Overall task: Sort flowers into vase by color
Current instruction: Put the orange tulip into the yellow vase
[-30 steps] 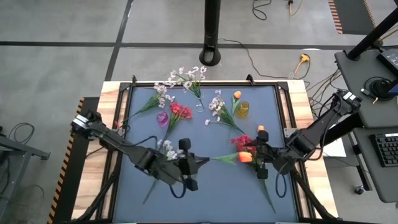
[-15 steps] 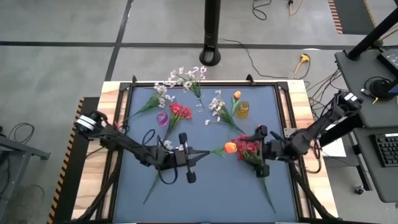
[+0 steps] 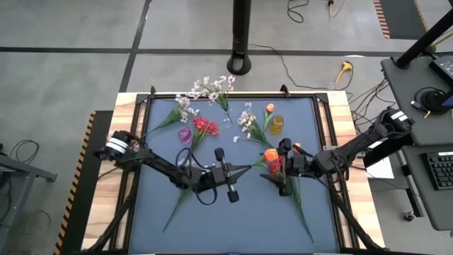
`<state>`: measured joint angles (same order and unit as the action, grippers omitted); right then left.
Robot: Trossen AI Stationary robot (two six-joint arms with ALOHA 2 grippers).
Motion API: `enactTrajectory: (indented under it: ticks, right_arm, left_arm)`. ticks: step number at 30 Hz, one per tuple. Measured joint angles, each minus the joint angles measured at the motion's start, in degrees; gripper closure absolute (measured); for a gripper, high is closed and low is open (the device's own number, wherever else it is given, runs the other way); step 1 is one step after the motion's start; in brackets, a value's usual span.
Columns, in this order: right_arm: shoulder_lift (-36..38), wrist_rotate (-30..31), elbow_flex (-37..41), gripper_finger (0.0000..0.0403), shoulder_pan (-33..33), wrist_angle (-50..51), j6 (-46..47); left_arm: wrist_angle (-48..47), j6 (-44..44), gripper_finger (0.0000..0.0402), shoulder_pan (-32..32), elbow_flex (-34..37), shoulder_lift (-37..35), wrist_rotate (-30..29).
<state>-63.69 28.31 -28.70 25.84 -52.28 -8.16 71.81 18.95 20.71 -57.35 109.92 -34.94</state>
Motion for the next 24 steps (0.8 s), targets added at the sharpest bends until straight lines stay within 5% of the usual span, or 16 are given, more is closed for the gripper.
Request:
enactTrajectory:
  ticks: [9, 24]
  right_arm:
    - [-1.52, 0.22, -1.89, 0.0101, -0.52, -0.28, -1.42]
    - [-1.37, -0.19, -1.89, 0.0316, -2.16, 1.51, 1.39]
  left_arm:
    - [3.31, 0.78, 0.0401, -0.31, -3.81, 4.07, 0.02]
    - [3.17, -0.84, 0.0402, -0.37, -3.81, 3.94, -0.02]
